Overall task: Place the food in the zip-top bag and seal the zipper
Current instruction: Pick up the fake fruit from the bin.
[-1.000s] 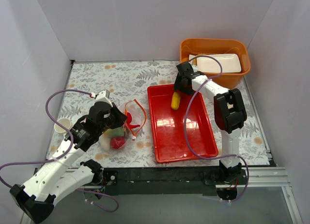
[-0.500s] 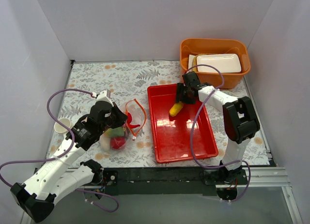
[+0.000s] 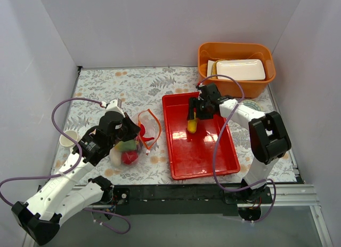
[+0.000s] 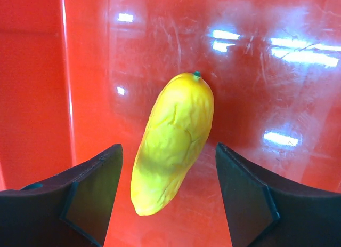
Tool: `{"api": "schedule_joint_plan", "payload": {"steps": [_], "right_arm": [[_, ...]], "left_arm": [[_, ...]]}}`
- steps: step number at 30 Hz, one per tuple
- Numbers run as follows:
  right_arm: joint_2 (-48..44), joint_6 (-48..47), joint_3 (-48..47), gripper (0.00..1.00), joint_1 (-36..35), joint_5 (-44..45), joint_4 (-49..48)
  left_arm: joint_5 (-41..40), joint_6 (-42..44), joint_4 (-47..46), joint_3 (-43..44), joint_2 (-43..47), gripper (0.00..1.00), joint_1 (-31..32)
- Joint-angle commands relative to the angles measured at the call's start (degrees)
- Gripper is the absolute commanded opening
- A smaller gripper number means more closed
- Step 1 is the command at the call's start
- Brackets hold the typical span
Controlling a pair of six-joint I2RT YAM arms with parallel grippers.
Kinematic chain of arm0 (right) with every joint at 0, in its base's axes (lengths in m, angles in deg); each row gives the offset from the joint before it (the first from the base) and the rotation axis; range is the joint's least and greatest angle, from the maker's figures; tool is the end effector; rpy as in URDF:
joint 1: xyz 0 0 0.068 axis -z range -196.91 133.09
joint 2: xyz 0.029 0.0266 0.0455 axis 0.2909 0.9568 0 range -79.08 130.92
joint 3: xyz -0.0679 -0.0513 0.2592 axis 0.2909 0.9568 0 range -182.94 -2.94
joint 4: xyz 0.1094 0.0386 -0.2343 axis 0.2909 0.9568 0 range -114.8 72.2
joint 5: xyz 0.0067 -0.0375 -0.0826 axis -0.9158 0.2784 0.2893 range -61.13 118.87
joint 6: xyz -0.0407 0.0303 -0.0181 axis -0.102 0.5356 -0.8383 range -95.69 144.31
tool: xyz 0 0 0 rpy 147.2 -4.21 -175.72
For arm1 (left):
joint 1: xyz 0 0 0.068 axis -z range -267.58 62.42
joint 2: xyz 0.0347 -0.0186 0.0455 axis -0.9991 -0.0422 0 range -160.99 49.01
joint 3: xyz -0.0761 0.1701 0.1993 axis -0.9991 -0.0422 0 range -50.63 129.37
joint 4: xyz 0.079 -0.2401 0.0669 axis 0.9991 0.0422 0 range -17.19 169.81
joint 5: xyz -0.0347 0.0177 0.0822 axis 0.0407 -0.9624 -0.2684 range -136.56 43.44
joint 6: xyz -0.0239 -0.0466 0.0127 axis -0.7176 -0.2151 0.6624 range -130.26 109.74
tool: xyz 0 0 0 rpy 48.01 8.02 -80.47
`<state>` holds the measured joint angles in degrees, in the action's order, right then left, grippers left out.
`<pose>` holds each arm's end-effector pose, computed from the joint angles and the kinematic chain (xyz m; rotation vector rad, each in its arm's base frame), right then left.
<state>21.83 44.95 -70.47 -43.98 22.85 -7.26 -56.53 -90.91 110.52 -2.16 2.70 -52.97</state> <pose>0.3336 0.1745 0.2031 -0.1879 2.5097 0.4821 0.1426 -0.0910 0.3102 -1.0119 2.1133 -0.9076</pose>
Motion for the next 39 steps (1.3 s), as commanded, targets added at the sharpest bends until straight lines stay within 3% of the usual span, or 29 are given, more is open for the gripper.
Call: {"api": "schedule_joint_plan", "payload": {"steps": [1, 20, 30, 32, 39], "right_arm": [[-2.64, -1.31, 1.08, 0.78, 0.00, 0.31, 0.39], [-0.44, 1.24, 0.20, 0.75, 0.00, -1.80, 1.36], [-2.90, -1.92, 1.35, 0.44, -0.53, -5.23, 3.81], [-3.34, -3.14, 1.52, 0.44, -0.79, -4.96, 5.56], [-6.94, -4.82, 2.93, 0.70, -1.67, -2.07, 8.56]], "left_arm": [[0.40, 0.57, -0.27, 0.05, 0.86, 0.00, 0.02], [-0.39, 0.66, 0.69, 0.14, 1.66, 0.00, 0.02], [-0.22, 0.31, 0.43, -0.30, 1.48, 0.00, 0.02], [-0.31, 0.57, 0.61, 0.05, 1.30, 0.00, 0.02], [0.48, 0.49, 0.17, -0.13, 0.95, 0.00, 0.02]]}}
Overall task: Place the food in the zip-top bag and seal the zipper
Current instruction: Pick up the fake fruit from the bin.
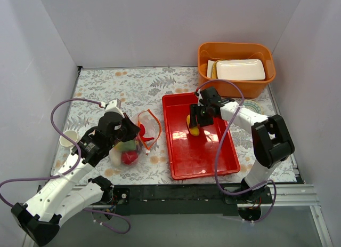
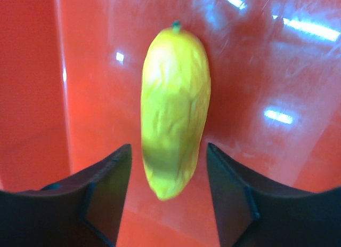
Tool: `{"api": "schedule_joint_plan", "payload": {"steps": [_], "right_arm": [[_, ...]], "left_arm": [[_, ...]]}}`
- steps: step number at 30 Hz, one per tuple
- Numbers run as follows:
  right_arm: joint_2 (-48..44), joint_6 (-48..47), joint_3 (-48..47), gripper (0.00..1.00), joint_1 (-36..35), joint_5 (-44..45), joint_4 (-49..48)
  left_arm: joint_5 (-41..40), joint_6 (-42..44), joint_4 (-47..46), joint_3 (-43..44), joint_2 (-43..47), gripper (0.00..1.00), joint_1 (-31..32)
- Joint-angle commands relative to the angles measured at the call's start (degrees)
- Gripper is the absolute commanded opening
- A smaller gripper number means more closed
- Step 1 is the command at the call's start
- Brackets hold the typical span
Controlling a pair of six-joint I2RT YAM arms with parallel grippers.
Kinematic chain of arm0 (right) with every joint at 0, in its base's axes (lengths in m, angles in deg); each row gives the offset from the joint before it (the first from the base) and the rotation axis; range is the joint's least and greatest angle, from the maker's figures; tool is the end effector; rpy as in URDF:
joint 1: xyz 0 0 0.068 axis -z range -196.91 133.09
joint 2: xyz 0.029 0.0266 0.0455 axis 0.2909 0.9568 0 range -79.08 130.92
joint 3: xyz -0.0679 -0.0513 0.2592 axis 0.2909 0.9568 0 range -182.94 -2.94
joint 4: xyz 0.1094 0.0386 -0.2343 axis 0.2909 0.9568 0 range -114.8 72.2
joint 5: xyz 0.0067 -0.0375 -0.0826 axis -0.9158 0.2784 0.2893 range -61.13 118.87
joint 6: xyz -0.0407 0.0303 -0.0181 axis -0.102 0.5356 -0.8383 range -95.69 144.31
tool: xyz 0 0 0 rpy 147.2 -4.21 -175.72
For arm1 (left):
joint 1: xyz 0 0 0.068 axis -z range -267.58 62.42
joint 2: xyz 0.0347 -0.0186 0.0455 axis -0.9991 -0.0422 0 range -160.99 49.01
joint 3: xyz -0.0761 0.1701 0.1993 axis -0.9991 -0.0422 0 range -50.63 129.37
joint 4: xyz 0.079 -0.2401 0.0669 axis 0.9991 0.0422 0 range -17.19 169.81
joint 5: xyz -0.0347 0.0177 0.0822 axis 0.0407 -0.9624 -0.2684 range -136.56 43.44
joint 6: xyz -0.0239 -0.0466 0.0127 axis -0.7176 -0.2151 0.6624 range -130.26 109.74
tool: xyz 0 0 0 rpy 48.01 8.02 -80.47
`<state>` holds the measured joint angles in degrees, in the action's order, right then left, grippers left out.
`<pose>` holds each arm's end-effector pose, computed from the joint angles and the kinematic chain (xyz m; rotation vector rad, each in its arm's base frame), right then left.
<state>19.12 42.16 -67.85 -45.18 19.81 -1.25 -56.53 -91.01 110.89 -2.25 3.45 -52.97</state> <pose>0.3101 0.1730 0.1991 -0.3000 2.6091 0.4975 0.1401 -0.0893 0.3111 -1.0126 2.1085 -0.9131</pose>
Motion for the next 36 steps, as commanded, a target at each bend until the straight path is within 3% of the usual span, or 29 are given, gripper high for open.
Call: {"api": "schedule_joint_plan", "payload": {"steps": [1, 36], "right_arm": [[-4.59, -2.20, 0.30, 0.70, -0.47, 1.32, 2.81], [3.93, -5.63, -5.76, 0.77, -1.08, -0.43, 5.45]], "left_arm": [[0.66, 0.68, -0.29, 0.05, 0.12, 0.00, 0.02], [1.01, 1.30, -0.82, 0.93, -1.28, 0.00, 0.02]]}}
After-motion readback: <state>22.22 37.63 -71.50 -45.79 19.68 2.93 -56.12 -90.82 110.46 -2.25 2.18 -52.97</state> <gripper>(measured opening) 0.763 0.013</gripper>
